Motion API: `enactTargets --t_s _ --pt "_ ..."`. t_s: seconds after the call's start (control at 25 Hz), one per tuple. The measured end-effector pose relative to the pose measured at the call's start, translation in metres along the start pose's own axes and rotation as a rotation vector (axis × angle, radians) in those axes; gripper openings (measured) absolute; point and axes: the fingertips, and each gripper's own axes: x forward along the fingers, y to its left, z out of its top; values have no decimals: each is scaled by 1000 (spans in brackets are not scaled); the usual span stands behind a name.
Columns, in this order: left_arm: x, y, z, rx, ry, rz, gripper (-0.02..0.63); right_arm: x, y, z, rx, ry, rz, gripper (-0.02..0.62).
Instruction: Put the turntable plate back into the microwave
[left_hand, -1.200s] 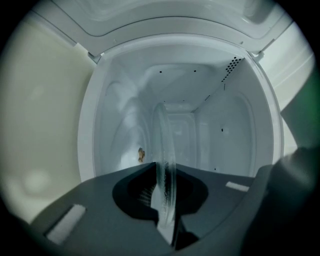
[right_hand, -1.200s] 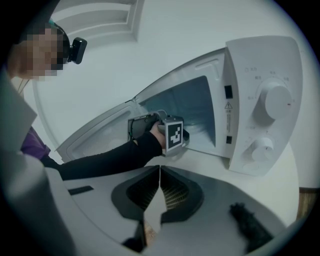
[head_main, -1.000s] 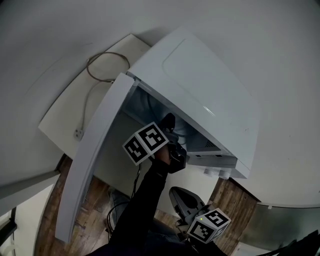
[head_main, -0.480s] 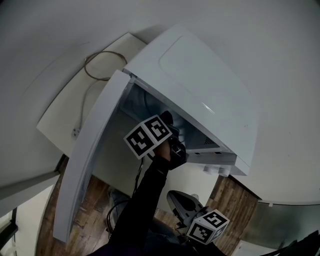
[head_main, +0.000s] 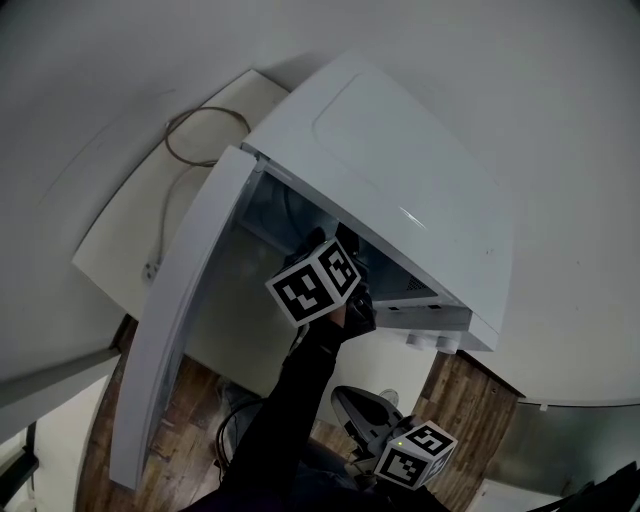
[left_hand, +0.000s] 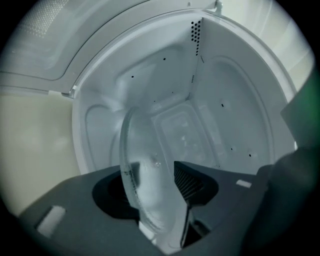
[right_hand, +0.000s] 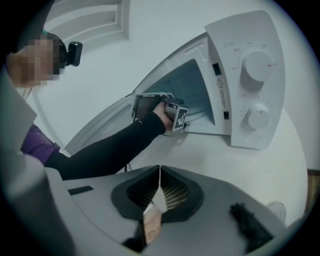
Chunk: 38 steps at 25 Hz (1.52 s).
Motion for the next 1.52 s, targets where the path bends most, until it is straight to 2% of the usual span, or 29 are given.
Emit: enactTargets --t_s 0.12,0.32,0.52,0.68,0.76,0.88,1.04,1.16,1.36,1.52 --pt "-1 1 -3 40 23 10 217 0 -2 -1 8 -3 0 14" --pt "1 1 -13 168 86 63 273 2 -3 -2 -72 8 -17 14" --pt "1 2 -23 290 188 107 293 3 -5 -2 -54 5 -12 14" --pt "2 7 -32 420 238 157 317 4 -8 -1 -48 1 -12 15" --pt "1 8 -34 455 254 181 328 4 -11 -1 -42 0 -16 14" --pt "1 9 -34 477 249 221 347 5 -13 -3 -37 2 -16 15" --pt "1 13 -36 546 238 282 356 6 -12 -2 -37 5 -9 14" --pt "3 14 -41 573 230 290 368 7 -13 1 -31 2 -9 14" --pt "1 11 -38 624 170 277 378 5 -19 1 -23 2 -19 15" --pt "0 13 -36 653 184 282 390 7 -21 0 -26 9 -18 14"
